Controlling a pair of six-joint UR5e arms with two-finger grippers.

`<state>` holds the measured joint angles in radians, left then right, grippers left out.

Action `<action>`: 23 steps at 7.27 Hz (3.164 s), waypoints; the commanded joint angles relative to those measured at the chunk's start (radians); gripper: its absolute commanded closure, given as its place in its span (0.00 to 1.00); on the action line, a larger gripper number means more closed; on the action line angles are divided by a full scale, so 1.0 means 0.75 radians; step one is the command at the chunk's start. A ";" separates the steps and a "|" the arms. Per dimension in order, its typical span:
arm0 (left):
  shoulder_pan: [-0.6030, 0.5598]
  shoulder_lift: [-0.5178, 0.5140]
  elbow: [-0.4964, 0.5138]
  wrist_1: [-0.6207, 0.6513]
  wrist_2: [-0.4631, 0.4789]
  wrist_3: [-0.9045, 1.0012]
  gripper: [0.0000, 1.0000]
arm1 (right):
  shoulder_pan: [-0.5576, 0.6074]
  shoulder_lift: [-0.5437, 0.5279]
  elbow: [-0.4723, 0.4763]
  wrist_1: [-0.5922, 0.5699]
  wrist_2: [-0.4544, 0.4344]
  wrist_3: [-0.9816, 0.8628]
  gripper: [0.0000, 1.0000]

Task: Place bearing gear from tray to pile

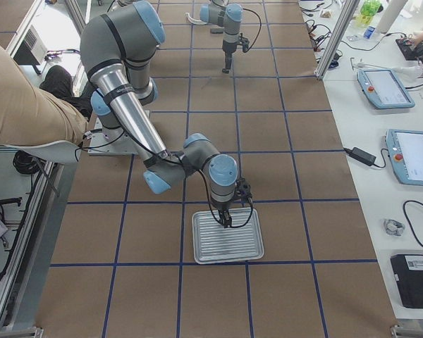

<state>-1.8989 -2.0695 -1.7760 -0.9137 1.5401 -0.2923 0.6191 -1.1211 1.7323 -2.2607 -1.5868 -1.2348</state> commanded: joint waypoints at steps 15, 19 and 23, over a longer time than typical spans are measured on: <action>0.099 0.169 -0.082 0.010 0.039 0.070 1.00 | -0.001 0.104 -0.005 -0.064 -0.018 -0.041 0.86; 0.610 0.332 -0.166 -0.189 0.161 0.741 1.00 | 0.096 -0.208 0.008 0.177 -0.036 0.159 0.96; 0.943 0.307 -0.413 0.150 0.129 1.071 1.00 | 0.625 -0.309 0.030 0.319 0.029 0.791 0.96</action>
<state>-1.2301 -1.8281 -2.0424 -0.8843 1.6438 0.4800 0.9391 -1.3411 1.7516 -2.0384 -1.5859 -0.8489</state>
